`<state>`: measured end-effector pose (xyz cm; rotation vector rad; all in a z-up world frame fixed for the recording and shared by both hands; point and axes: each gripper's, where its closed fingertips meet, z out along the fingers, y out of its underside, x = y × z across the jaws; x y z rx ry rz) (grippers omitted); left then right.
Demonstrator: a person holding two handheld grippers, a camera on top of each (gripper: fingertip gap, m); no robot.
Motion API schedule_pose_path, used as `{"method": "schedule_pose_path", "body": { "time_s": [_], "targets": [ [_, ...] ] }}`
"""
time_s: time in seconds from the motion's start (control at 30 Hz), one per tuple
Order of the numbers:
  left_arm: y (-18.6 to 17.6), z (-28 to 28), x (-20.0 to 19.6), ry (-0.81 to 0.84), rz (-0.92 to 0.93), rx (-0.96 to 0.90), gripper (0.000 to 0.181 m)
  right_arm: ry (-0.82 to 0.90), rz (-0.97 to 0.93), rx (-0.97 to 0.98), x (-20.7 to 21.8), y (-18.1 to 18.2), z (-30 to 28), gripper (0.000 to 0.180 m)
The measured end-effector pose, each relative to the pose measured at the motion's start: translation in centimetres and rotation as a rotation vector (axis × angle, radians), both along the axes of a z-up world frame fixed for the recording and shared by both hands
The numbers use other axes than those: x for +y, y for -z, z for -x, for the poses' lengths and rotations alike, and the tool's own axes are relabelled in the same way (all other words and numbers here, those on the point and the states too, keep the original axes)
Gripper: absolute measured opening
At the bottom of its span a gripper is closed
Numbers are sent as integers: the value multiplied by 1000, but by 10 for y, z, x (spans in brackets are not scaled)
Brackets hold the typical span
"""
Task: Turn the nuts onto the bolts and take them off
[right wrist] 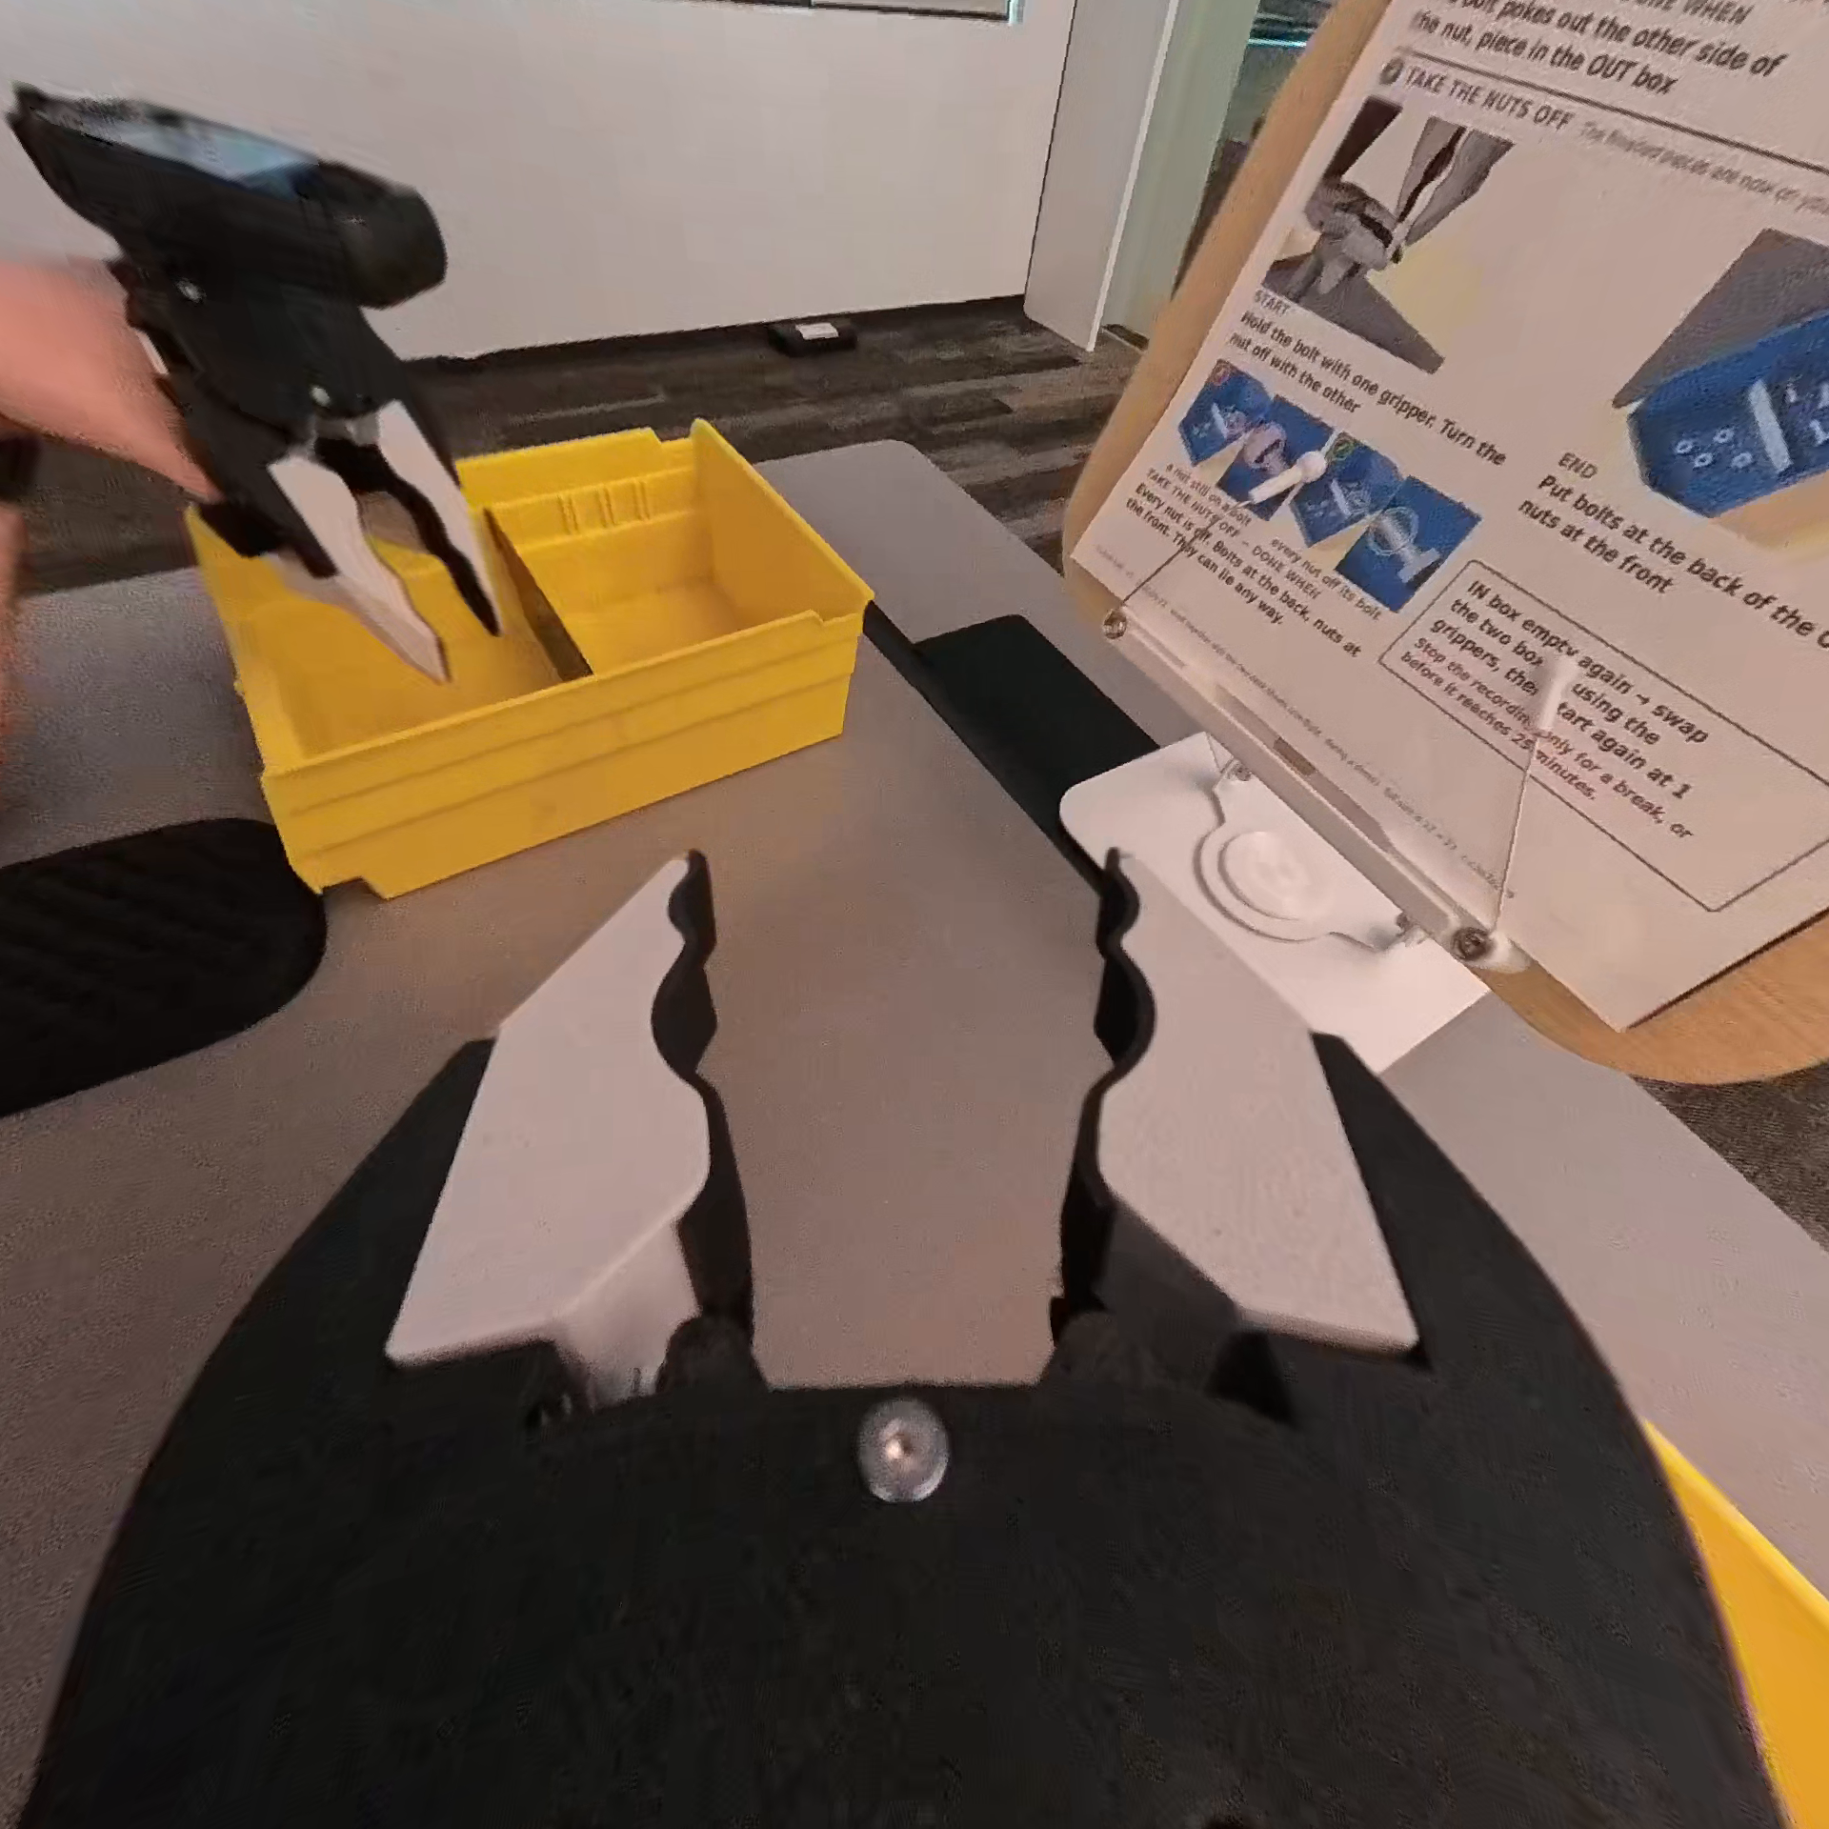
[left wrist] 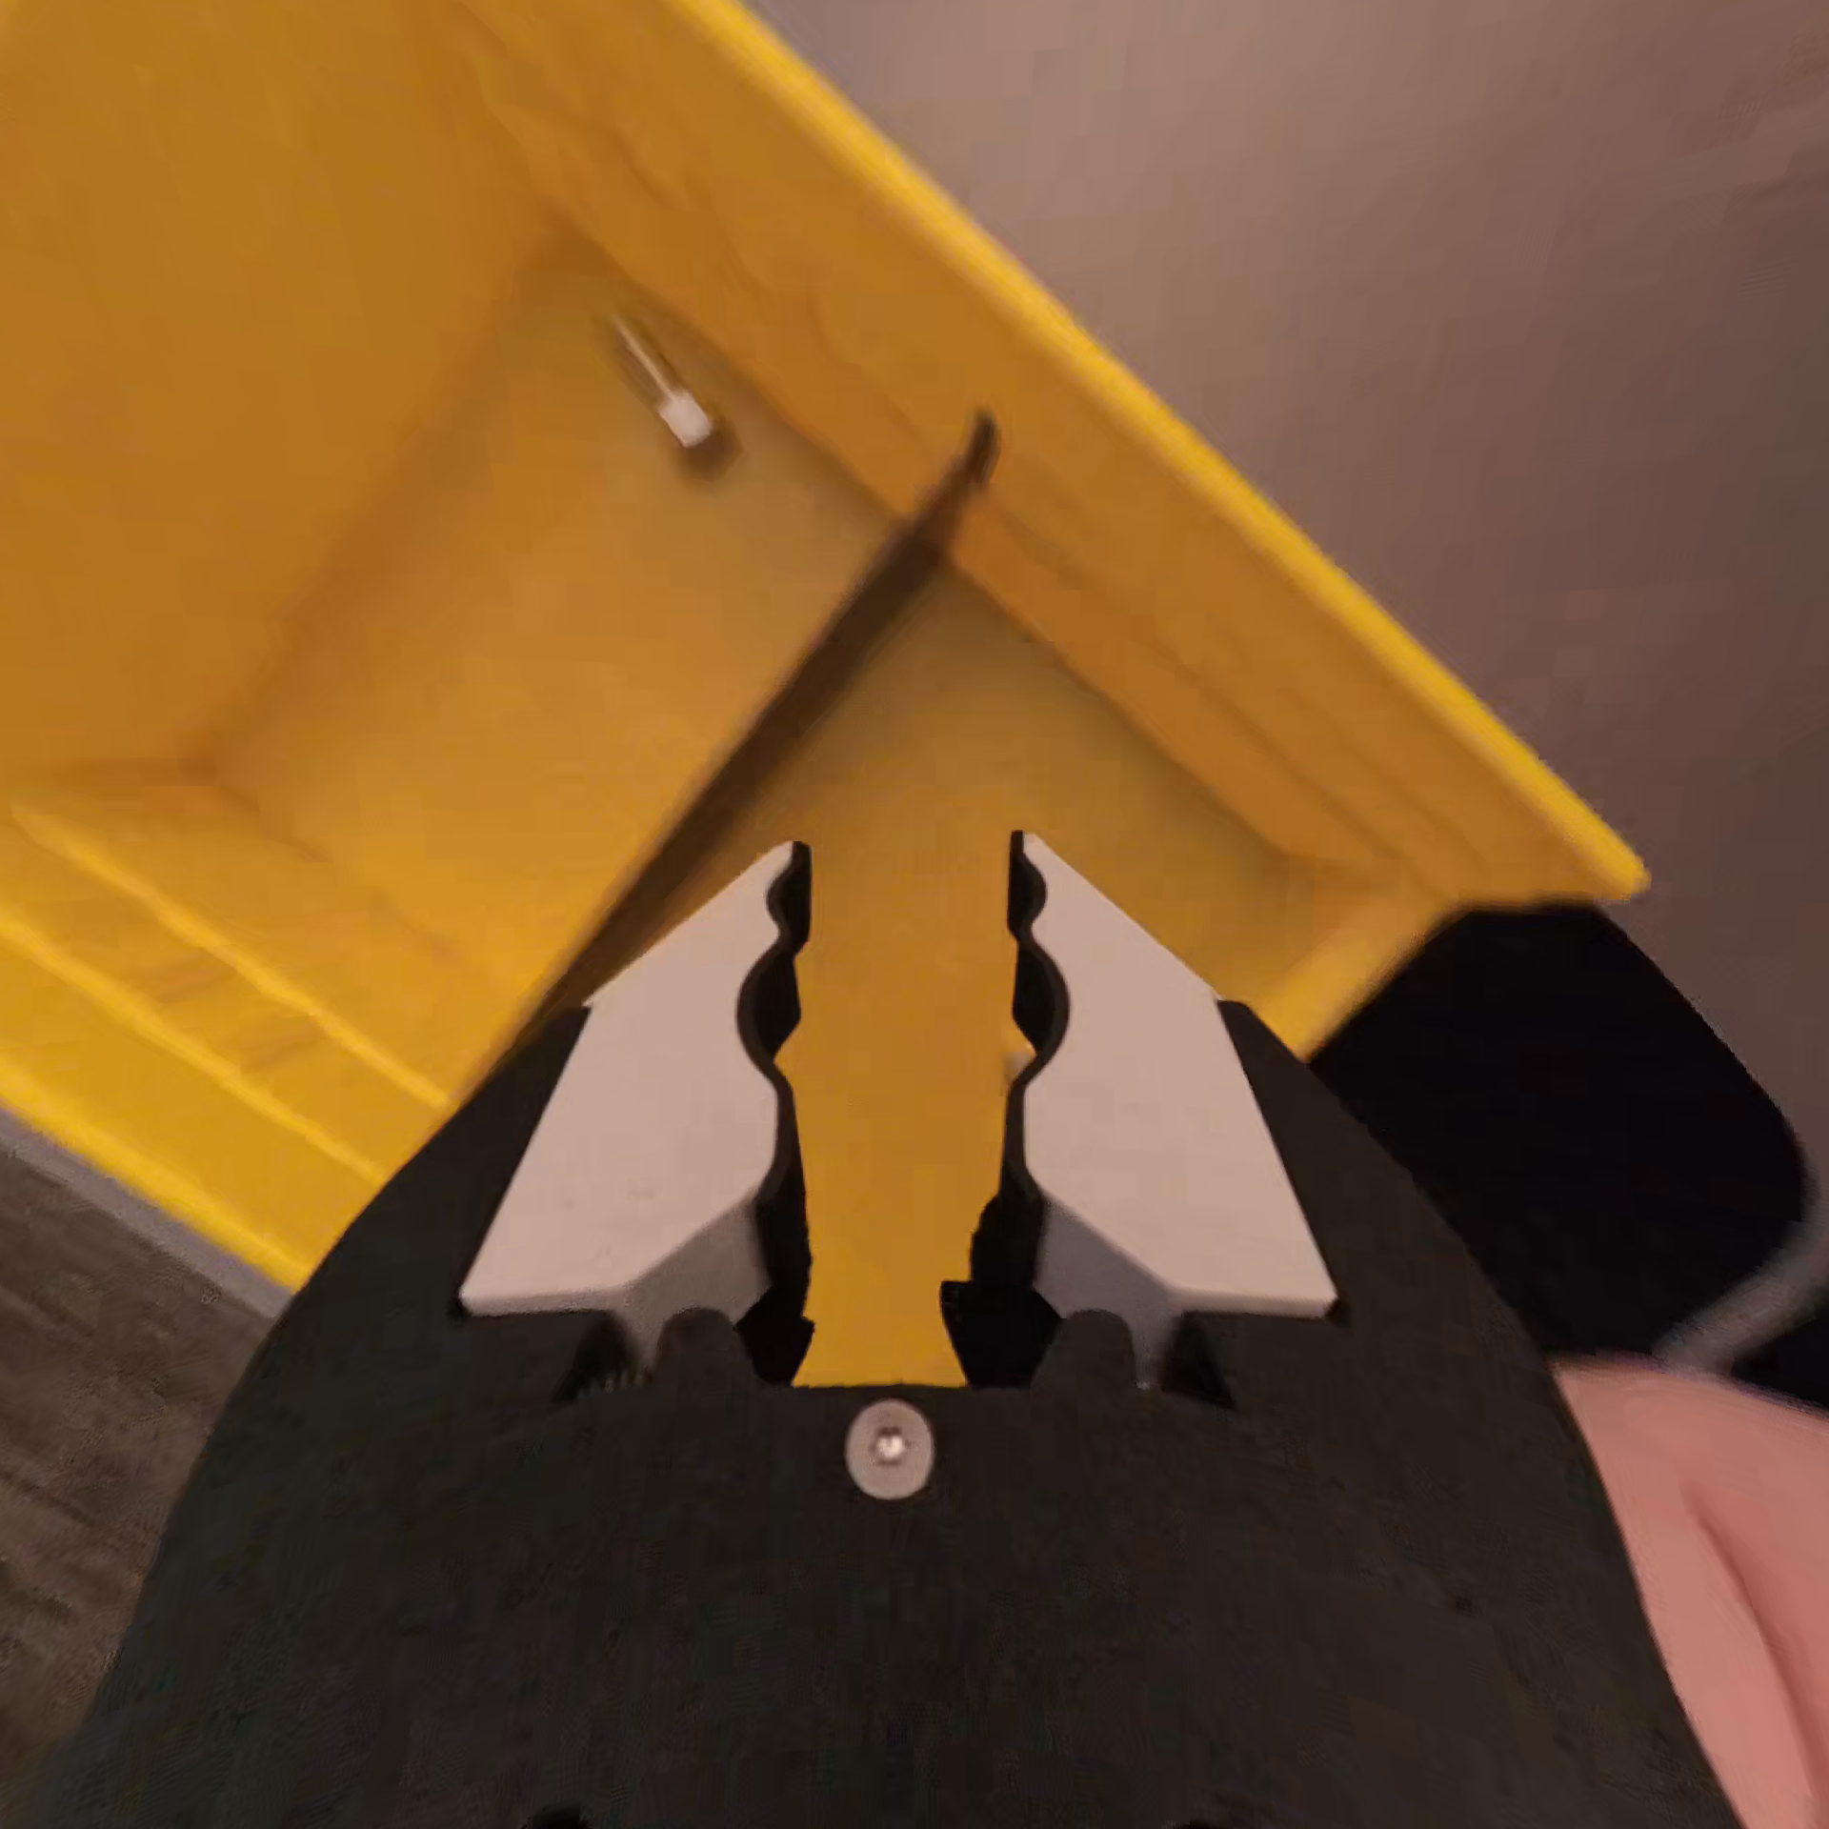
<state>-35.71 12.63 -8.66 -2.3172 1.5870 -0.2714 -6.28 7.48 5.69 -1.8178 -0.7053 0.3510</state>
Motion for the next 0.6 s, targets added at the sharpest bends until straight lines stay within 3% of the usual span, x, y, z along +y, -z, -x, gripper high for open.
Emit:
{"method": "schedule_pose_path", "body": {
  "time_s": [0.17, 0.27, 0.33, 0.6],
  "targets": [
    [27, 45, -39, -138, 271, 238, 38, -21, 8, -71, 3, 13, 11, 78],
    [35, 45, -50, -230, 406, 273, 31, -34, -7, -101, 3, 15, 15, 78],
    [40, 50, -44, -246, 383, 329, 24, -21, -32, -127, 5, 16, 13, 78],
    [56, 66, -54, -181, 421, 468, 24, -9, -59, -163, 7, 15, 10, 78]
  ]
}}
